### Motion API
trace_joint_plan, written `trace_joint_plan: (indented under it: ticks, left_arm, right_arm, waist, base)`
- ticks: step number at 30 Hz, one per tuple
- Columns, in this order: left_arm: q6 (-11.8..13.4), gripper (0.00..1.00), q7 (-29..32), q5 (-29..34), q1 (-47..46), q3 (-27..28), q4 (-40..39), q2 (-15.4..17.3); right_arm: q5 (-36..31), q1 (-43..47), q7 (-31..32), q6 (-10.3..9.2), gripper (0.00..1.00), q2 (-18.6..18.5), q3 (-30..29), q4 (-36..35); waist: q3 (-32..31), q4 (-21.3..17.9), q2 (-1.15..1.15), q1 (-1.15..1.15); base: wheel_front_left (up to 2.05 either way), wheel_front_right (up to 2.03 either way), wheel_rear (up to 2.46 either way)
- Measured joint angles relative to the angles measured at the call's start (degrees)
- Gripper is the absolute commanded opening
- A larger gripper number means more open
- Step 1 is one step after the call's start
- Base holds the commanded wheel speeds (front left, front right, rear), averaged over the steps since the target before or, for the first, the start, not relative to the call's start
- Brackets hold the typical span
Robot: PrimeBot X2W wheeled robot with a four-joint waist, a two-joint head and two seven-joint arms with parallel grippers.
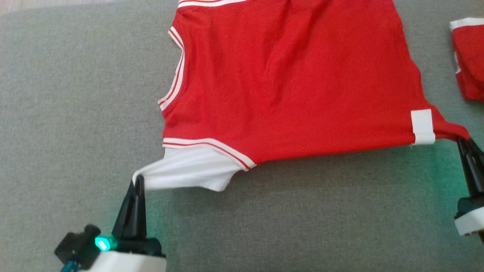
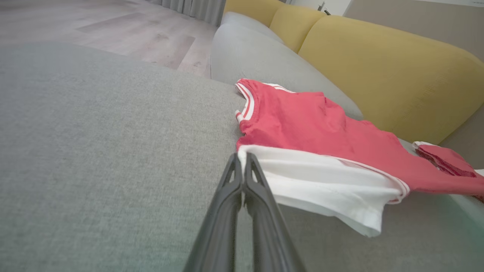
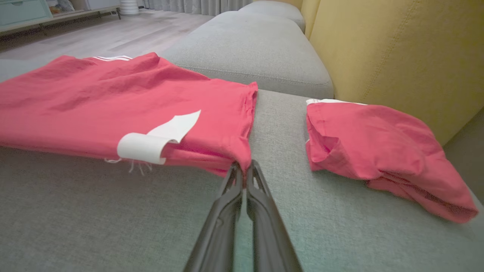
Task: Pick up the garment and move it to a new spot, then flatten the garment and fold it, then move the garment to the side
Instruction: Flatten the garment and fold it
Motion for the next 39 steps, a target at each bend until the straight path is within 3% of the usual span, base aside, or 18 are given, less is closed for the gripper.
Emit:
trace_joint_plan:
  ticks: [4,10,23,24,26,28,29,30,31,39]
  left_arm:
    - [-0.11,0.0,0.01,-0.2,-3.0,0.32,-0.12,-0.53]
    - [-0.8,0.0,1.75,-0.85,-15.53,0.22,1.99,-2.07]
    - [-3.11,0.0,2.04,1.96,-35.4,-1.42,13.79,-3.75]
    - [-3.11,0.0,1.67,2.44,-36.17,-1.41,14.33,-3.79]
    - [-3.1,0.0,0.92,2.83,-37.33,-1.23,15.21,-4.07]
    - [-3.12,0.0,0.2,3.88,-38.01,-0.77,15.45,-4.47]
    - [-3.12,0.24,0.05,4.35,-38.22,-0.32,15.61,-4.91]
    - [-3.07,0.93,-0.01,4.72,-38.38,0.31,16.02,-5.42]
    - [-2.75,1.0,-0.01,5.11,-38.43,1.0,16.03,-5.91]
    - [-2.25,1.0,-0.29,14.77,-34.26,4.65,9.05,-7.66]
  right_arm:
    - [1.66,-0.75,0.75,-0.01,0.0,0.21,-0.12,-0.86]
    - [2.59,-6.36,2.41,0.0,0.0,-0.3,-0.21,-0.32]
    - [1.89,-24.4,3.89,-0.01,0.0,-1.19,6.78,7.78]
    - [1.89,-25.42,3.48,-0.01,0.13,-1.11,7.25,8.65]
    - [1.83,-27.25,2.65,-0.01,0.2,-1.04,8.34,10.37]
    - [1.15,-28.64,1.35,-0.01,0.44,-0.53,8.68,11.93]
    - [0.9,-29.12,0.88,-0.01,0.49,-0.35,8.76,12.8]
    - [0.77,-29.54,0.53,-0.01,0.87,-0.14,8.78,13.67]
    - [0.29,-29.82,0.08,-0.01,1.0,0.19,8.44,14.6]
    - [-3.66,-29.66,-1.41,-0.01,1.0,3.65,4.89,15.44]
  waist:
    - [0.8,0.43,0.0,0.0]
    - [3.46,1.32,0.0,0.02]
    - [10.01,0.54,0.0,0.02]
    - [10.31,0.48,0.0,0.02]
    - [10.78,0.42,0.0,0.02]
    - [11.11,0.48,0.0,0.02]
    - [11.23,0.57,0.0,0.02]
    - [11.32,0.65,0.0,0.01]
    - [11.41,0.73,0.0,0.01]
    - [11.01,1.15,0.0,0.01]
  base:
    - [0.0,0.0,0.0]
    - [0.0,0.0,0.0]
    - [0.0,0.0,0.0]
    - [0.0,0.0,0.0]
    - [0.0,0.0,0.0]
    - [0.0,0.0,0.0]
    - [0.0,0.0,0.0]
    - [0.0,0.0,0.0]
    - [0.0,0.0,0.0]
    - [0.0,0.0,0.0]
